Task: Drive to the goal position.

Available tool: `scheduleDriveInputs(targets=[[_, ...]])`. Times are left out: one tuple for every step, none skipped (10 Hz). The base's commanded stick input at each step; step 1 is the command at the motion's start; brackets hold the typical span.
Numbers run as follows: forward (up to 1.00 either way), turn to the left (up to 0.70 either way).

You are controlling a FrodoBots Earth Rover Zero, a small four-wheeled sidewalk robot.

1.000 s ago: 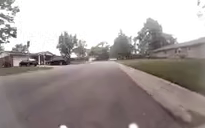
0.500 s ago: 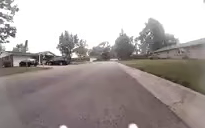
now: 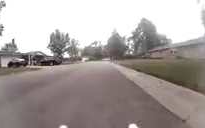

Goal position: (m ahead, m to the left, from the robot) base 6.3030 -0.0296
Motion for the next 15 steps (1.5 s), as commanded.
scheduleDriveInputs(targets=[[1.00,0.00],[1.00,0.00],[1.00,0.00],[1.00,0.00],[1.00,0.00],[1.00,0.00],[1.00,0.00],[1.00,0.00],[1.00,0.00],[1.00,0.00],[1.00,0.00],[1.00,0.00],[1.00,0.00],[1.00,0.00],[1.00,-0.02]])
